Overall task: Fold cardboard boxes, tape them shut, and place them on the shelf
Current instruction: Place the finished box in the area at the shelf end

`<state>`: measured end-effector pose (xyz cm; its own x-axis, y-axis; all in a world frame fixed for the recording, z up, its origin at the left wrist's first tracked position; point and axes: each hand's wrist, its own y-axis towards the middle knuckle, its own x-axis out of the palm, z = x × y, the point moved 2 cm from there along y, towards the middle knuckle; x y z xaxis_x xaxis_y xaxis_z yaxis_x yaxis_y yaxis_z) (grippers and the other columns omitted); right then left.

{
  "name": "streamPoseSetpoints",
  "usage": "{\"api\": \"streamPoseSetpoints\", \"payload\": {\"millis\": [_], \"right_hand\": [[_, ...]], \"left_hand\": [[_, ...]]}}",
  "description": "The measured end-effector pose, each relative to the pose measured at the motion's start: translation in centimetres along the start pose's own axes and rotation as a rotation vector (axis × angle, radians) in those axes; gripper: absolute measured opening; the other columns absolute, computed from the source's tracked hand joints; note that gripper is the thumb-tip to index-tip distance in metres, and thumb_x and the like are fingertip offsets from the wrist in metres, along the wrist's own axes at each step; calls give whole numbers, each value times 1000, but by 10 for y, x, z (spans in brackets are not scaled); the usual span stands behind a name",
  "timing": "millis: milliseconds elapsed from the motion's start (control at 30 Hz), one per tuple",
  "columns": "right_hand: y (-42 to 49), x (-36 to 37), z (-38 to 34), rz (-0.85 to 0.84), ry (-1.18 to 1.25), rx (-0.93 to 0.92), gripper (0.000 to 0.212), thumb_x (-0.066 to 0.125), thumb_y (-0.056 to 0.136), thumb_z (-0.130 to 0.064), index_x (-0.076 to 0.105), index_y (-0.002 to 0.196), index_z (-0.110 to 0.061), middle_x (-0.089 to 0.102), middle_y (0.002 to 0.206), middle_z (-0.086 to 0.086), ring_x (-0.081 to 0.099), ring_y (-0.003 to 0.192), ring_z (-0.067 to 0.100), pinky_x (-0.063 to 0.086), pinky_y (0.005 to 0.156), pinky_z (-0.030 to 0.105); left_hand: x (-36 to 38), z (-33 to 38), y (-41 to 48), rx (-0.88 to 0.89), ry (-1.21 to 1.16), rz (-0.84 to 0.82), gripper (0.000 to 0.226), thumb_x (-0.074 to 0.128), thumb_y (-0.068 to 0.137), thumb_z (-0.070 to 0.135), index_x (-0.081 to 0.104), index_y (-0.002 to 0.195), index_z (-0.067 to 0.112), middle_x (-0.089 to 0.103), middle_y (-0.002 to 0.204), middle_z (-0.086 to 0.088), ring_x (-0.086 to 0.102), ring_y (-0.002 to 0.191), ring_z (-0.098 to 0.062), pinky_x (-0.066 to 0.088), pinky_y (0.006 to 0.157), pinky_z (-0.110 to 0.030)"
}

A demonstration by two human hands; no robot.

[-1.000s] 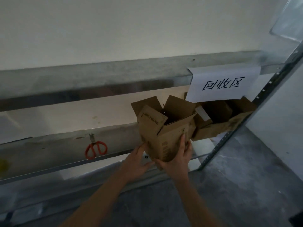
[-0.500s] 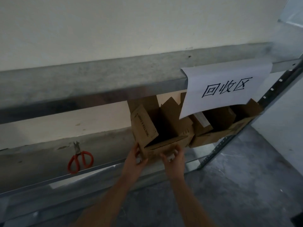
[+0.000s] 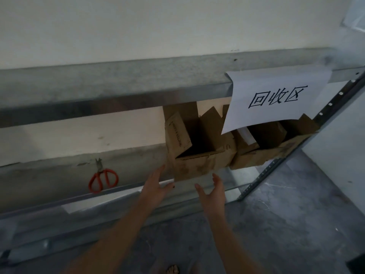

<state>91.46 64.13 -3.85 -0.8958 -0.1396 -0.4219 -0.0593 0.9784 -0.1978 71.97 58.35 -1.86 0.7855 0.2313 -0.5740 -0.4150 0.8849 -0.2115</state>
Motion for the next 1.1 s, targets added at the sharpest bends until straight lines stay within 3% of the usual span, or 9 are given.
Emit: {"api": "streamPoseSetpoints", "payload": {"millis": [133,233,367,533,600,667,800,967,1100], "right_hand": [[-55,18,-14,-120,-210,-169,68,69,88,-41,37,145,-25,38,148,-1,36,137,20,41,107,38],[-87,56,-39,-225,-445,-412,66,56,92,-46,36,148,-18,38,152,6,29,144,29,30,116,49],[-124,127,-85,-276,-714,-721,69,34,87,-54,52,139,-11,53,140,13,43,135,40,33,111,59],[-191,246,-145,-385,-720,-952,66,36,91,-56,53,138,-12,50,144,14,40,138,39,31,112,59],[-225,303,-165,-435,-702,-986,65,35,91,-56,56,135,-13,51,144,13,38,140,38,27,114,59],[-263,358,-185,-486,-677,-990,72,27,89,-58,49,142,-15,44,150,12,29,145,36,15,117,54],[-331,460,-219,-597,-620,-976,75,21,91,-60,30,153,-20,23,161,8,7,151,30,0,121,47],[-389,559,-248,-707,-625,-916,67,46,98,-47,23,155,-20,19,161,8,11,149,30,8,122,46],[-399,625,-254,-758,-588,-781,69,50,97,-44,20,155,-24,23,160,6,18,146,27,23,119,42]], "left_hand": [[-30,-6,-47,42,214,-4,72,54,90,56,27,149,24,33,152,1,32,138,-19,27,110,-30],[-73,-29,-73,162,589,6,84,23,82,66,31,148,17,31,154,-5,29,142,-26,24,114,-40],[-157,-80,-102,163,909,51,69,32,85,56,59,129,10,59,132,-12,55,123,-32,46,97,-48],[-280,-156,-151,86,936,209,59,36,99,47,28,150,19,24,158,-3,18,147,-23,9,119,-39],[-336,-196,-173,55,943,276,57,43,98,42,31,149,18,28,156,-5,22,145,-25,13,118,-40],[-392,-236,-194,35,947,312,55,52,92,40,46,140,14,48,143,-11,43,134,-31,32,110,-47],[-492,-312,-235,-109,875,313,64,36,86,49,51,136,12,54,137,-12,50,127,-33,41,103,-49],[-576,-397,-264,-246,760,400,62,48,96,39,28,150,16,29,156,-6,22,144,-25,18,117,-41],[-622,-460,-263,-310,654,394,59,48,96,37,31,148,16,33,152,-7,32,139,-28,29,113,-44]]}}
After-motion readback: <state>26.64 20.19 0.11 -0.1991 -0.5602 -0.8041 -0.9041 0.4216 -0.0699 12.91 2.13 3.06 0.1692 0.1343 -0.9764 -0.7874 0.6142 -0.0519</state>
